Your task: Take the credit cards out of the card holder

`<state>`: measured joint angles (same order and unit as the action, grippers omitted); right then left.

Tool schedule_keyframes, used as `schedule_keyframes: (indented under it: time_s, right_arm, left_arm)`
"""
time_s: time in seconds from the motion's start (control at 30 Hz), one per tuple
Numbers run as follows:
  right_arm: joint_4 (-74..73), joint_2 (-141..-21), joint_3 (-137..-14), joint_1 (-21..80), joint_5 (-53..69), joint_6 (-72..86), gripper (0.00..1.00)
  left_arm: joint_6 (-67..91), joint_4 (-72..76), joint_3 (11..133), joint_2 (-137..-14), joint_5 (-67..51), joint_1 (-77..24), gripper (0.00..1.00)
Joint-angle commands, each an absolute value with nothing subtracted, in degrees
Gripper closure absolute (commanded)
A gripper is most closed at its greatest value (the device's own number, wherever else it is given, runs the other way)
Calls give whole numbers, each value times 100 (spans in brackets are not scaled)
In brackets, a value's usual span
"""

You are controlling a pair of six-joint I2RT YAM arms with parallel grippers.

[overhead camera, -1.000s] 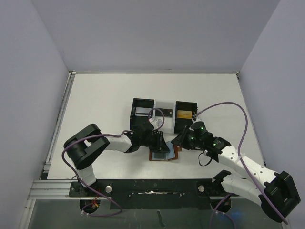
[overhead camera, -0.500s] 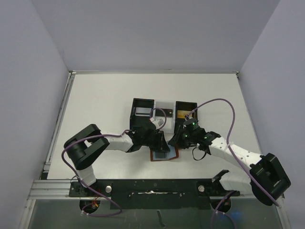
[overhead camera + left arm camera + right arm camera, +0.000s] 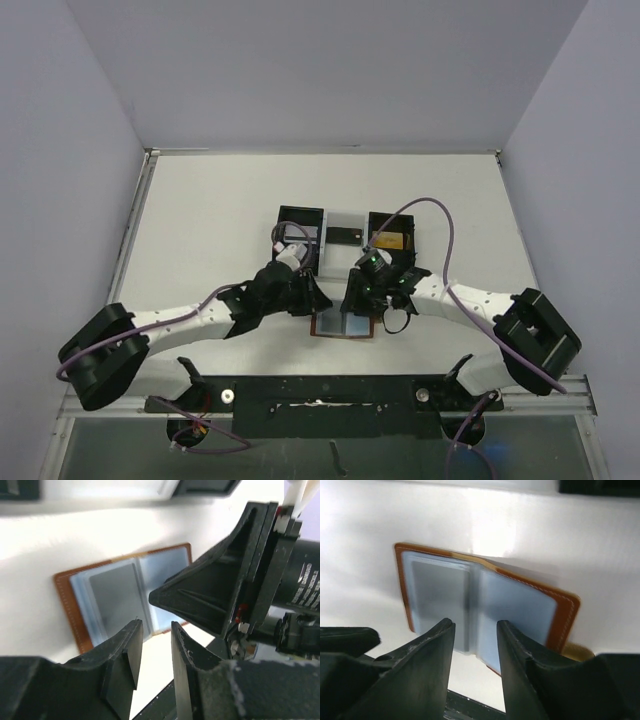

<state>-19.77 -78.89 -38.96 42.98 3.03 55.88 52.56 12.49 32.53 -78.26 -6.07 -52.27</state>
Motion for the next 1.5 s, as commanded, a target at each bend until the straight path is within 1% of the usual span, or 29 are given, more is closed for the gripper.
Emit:
schedule_keyframes:
  time_s: [0.0,0.13,0.23,0.43,0.47,0.57,0.63,0.7,0.87,0.93,1.13,1.23,1.37,1.47]
  right_arm:
    - [-2155,-8172,-4504,4541,-209,5449,57]
    - [-2214,-8409,-4709,4725,-386,5501,45]
    - [-2320,-8557,-4853,4796,-463,5486,40]
    - [-2542,-8900,-5243,5032,-696,5353,37]
    - [-2593,-8963,-5307,5058,-735,5360,37]
    - [-2767,-9140,-5432,5097,-828,5491,34]
    - [-2802,-9222,-5464,5125,-824,5525,34]
    - [-2797,-9235,-5458,5161,-858,5559,29]
    - [-2968,-9471,-5634,5242,-933,5509,27]
    - [-2964,-9533,-5651,5306,-979,5544,28]
    - [-2896,-9691,-5652,5378,-933,5605,43]
    - [-2668,-9583,-5549,5354,-854,5623,47]
    - [-2316,-9389,-5284,5223,-647,5639,50]
    - [-1761,-9158,-4903,5073,-276,5642,52]
  left_arm:
    - [5474,568,3069,-7065,390,-4986,72]
    - [5661,362,2801,-6398,690,-4709,70]
    - [5720,157,2674,-6003,888,-4613,69]
    - [5749,-65,2498,-5499,1075,-4554,68]
    - [5748,-108,2489,-5443,1103,-4553,66]
    - [5765,-218,2454,-5278,1198,-4536,57]
    - [5774,-254,2423,-5140,1274,-4535,49]
    - [5766,-276,2392,-5072,1319,-4527,43]
    - [5830,-228,2340,-5030,1326,-4526,36]
    - [5859,-211,2313,-5000,1323,-4526,35]
    - [5847,-386,2326,-4842,1419,-4518,35]
    - [5805,-396,2314,-4791,1394,-4518,35]
    - [5754,-162,2267,-4852,1219,-4518,35]
    - [5676,183,2215,-4982,924,-4518,35]
